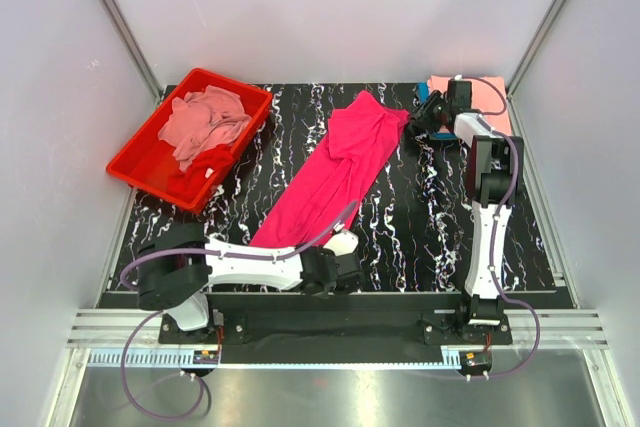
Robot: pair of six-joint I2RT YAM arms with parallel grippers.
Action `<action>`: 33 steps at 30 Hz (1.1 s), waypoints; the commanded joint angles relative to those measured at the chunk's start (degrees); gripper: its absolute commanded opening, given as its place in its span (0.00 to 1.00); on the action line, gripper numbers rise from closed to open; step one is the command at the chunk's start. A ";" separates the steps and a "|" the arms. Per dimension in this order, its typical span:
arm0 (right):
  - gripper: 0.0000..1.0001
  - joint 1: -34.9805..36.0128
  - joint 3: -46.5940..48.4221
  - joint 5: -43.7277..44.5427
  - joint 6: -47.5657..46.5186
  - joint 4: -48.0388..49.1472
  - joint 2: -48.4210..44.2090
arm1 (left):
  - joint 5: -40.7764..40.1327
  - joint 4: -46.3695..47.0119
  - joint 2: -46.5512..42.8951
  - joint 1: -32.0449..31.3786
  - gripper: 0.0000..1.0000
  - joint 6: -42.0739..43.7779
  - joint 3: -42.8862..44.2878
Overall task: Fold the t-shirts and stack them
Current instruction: Fold the tshirt
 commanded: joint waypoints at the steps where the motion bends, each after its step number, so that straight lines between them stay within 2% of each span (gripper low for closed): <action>1: 0.42 0.81 4.44 1.51 -0.19 -1.39 2.31 | -2.31 -0.71 0.46 -0.02 0.26 -0.52 -1.47; 2: 0.43 0.81 4.79 1.60 -0.11 -1.30 2.57 | -2.23 -0.62 0.64 -0.11 0.20 -0.43 -1.38; 3: 0.42 0.81 5.06 1.95 0.07 -1.30 3.10 | -2.23 -0.62 0.81 -0.02 0.09 -0.34 -1.38; 4: 0.41 0.81 5.58 2.13 0.16 -1.30 3.28 | -2.05 -0.71 0.90 -0.02 0.01 -0.34 -1.29; 6: 0.40 0.81 6.38 2.91 0.16 -1.56 4.06 | -1.79 -0.71 0.99 -0.11 0.00 -0.34 -1.47; 9: 0.24 0.81 8.57 3.36 -0.45 -2.44 4.94 | -0.73 -0.27 0.38 -0.02 0.00 -0.43 -2.25; 10: 0.15 0.81 9.88 3.36 -0.63 -3.14 5.30 | -0.21 -0.18 0.11 -0.02 0.00 -0.43 -2.43; 13: 0.01 0.81 13.57 3.97 -1.77 -5.33 6.79 | 0.93 -0.10 -0.85 -0.02 0.00 -0.43 -2.78; 25: 0.00 0.55 28.17 4.85 -7.84 -12.81 12.94 | 5.15 2.09 -2.70 -0.46 0.00 -0.17 -1.64; 33: 0.00 -0.50 30.63 4.94 -10.74 -12.38 14.79 | 8.06 3.68 -1.30 -0.81 0.00 -0.78 1.25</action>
